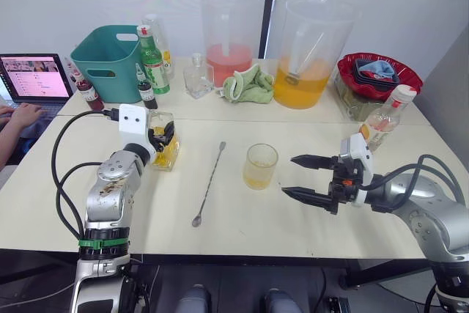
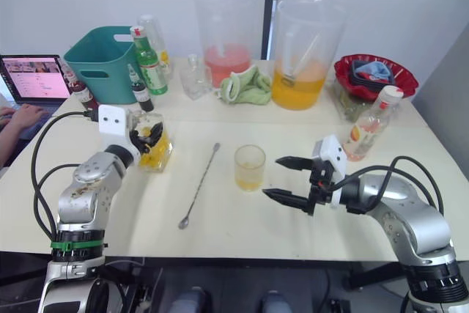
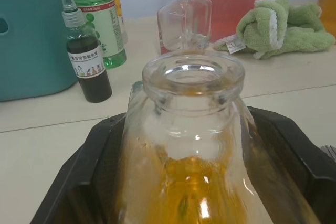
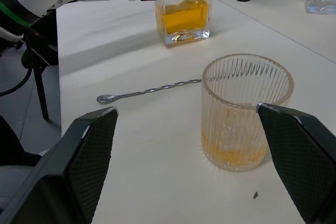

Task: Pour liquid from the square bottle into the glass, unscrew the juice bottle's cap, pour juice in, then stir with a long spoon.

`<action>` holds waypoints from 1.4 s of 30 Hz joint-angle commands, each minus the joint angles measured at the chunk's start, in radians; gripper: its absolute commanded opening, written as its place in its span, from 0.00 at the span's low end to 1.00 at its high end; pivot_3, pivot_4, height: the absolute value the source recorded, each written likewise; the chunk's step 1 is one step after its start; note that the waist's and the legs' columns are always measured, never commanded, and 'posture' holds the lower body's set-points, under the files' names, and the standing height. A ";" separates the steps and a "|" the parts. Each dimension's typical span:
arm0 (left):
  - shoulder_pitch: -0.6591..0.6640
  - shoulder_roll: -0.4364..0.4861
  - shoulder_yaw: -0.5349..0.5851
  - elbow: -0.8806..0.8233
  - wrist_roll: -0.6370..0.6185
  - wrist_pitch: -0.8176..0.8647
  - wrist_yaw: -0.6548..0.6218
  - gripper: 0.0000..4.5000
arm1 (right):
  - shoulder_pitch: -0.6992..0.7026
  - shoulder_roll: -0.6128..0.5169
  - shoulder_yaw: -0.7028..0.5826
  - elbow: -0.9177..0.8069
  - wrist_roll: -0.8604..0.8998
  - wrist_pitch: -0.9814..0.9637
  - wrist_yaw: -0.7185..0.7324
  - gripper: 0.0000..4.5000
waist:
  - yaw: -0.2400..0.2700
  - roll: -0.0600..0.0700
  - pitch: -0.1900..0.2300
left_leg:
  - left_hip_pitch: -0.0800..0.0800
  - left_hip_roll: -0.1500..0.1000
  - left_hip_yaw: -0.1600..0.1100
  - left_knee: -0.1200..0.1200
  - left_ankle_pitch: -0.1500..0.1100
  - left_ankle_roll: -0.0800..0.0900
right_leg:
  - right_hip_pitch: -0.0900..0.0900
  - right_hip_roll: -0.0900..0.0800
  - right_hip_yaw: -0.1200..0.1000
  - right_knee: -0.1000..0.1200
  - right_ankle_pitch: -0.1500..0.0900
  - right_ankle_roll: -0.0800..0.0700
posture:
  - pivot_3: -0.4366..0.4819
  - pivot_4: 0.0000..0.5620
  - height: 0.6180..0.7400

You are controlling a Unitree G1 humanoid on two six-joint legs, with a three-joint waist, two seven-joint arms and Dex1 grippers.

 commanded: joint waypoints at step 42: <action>0.603 0.355 0.562 -0.202 -0.529 -0.005 -0.642 1.00 | 0.340 -0.040 -0.549 0.151 -0.042 -0.085 -0.146 1.00 | -0.004 0.001 0.000 | 0.006 0.003 0.003 -0.004 0.000 0.000 | 0.005 0.001 0.001 -0.007 -0.001 -0.001 | 0.48 0.27 1.00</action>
